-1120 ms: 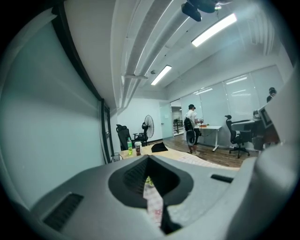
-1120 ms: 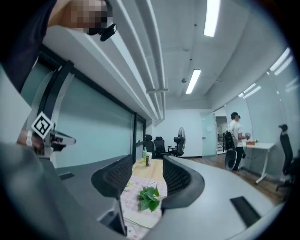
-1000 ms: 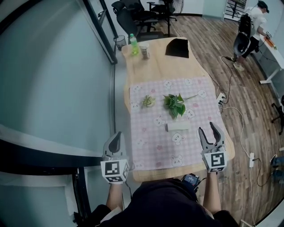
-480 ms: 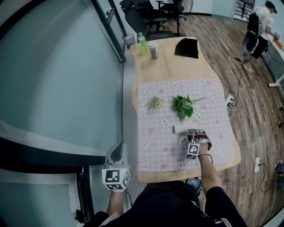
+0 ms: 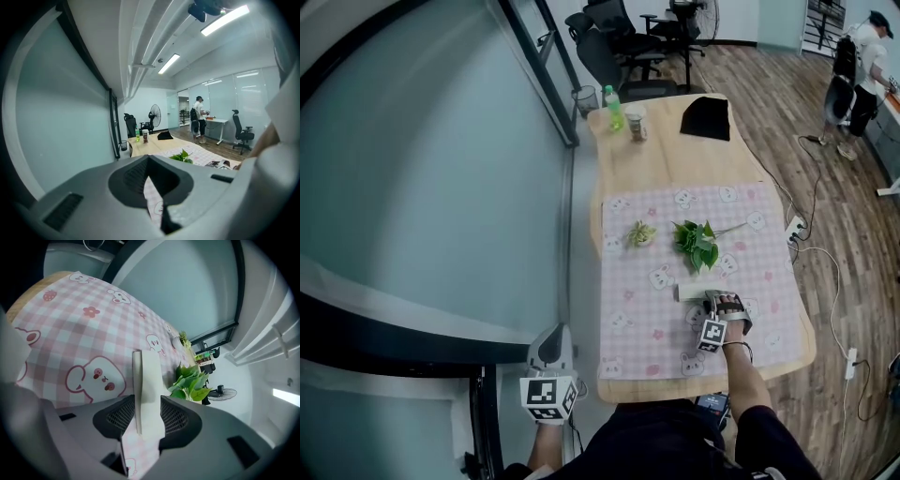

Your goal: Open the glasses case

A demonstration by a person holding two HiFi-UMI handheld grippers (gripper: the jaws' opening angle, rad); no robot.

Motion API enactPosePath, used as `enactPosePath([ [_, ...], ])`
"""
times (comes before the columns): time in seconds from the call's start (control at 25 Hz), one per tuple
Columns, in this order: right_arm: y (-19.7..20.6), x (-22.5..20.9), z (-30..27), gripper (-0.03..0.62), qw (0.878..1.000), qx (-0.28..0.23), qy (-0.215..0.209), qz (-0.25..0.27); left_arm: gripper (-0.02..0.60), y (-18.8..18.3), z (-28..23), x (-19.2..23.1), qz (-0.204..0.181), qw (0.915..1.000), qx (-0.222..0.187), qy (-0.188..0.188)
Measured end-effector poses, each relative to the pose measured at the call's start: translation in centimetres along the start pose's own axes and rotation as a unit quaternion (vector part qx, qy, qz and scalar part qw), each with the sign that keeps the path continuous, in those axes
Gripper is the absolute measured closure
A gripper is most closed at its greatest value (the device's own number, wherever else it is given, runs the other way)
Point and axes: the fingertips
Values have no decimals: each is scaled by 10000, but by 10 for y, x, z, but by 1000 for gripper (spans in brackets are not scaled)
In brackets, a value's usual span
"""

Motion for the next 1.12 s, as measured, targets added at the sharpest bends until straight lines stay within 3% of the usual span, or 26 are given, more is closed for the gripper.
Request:
enactPosePath([
  [0.16,0,-5,-4,417,10000,10,-4,39,583,0,0,2,-21,10000,-1,9],
  [0.28,0,-3,-5,528,10000,6,-31,27,583,2,1,4,-38,10000,34,-19],
  [0.64,-1,-6,-3,539,9999,-37,-114,-78,583,3,-1,2,-36,10000,42,-3],
  [0.92,-5,-28,-3,554,9971,-214,-723,-112,583,7,-2,3,14,9999,116,46],
  [1.12,-2,-54,-19,566,9876,-253,-1533,-211,583,14,-2,-3,40,9997,227,127],
])
Point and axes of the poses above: the fingertips, and each gripper's own axes: z backward along the fingers, x to its left, y out of its underside, and after that the axes turned 15 degrees about -x, right-handed
